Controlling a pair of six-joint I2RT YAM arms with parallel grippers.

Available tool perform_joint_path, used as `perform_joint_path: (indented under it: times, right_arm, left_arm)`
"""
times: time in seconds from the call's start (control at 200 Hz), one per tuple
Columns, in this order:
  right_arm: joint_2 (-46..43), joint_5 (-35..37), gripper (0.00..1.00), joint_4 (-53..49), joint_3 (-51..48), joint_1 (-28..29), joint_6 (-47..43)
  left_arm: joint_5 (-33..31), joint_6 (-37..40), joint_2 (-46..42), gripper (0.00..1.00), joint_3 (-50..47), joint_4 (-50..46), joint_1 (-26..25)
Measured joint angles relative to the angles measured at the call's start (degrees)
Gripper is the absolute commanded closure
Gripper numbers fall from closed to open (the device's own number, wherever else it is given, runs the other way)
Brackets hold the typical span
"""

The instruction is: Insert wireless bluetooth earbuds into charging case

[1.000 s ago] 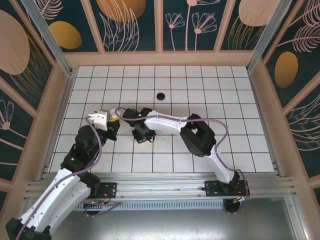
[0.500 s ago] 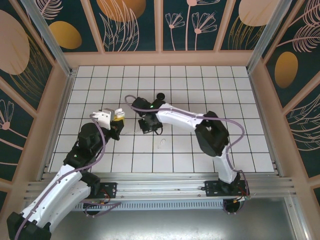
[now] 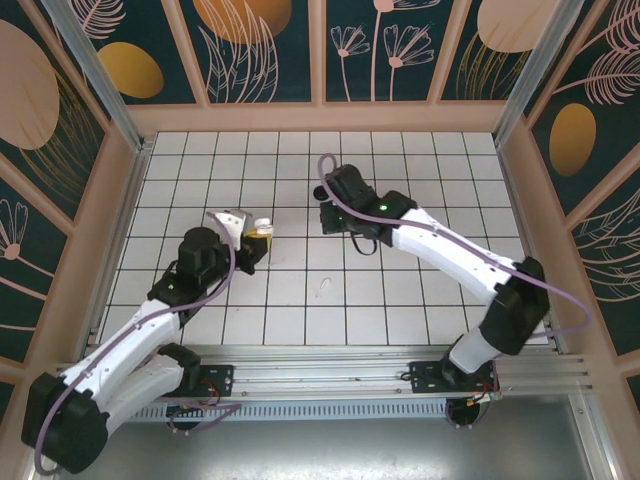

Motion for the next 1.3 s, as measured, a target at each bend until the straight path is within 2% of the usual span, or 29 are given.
perform_joint_path:
  times: [0.215,0.365,0.666,0.956,1.301]
  right_arm:
    - [-11.9,0.2,0.9,5.2,-6.8,-1.5,-2.6]
    - [-18.9,-0.7,0.9,8.1,-10.6,-2.3,-4.4]
    - [-28.3,-9.6,0.9,14.9,-17.5,-4.9,-8.4]
    - [-28.8,-21.7,0.9,19.1,-19.0,-5.6,-13.0]
    - [-28.8,-29.7,0.89,24.9,-21.6,-5.9,-16.5]
  left_arm:
    - [5.6,-3.5,11.2,1.0,4.8,7.0,-0.4]
    - [7.7,-4.2,18.8,1.0,9.0,10.4,-4.1]
    - [19.6,-4.2,30.3,1.0,14.1,24.9,-9.4]
    - [28.0,-3.4,32.2,0.98,16.1,32.1,-11.6]
    - [30.5,-2.6,28.5,0.98,13.2,36.2,-11.7]
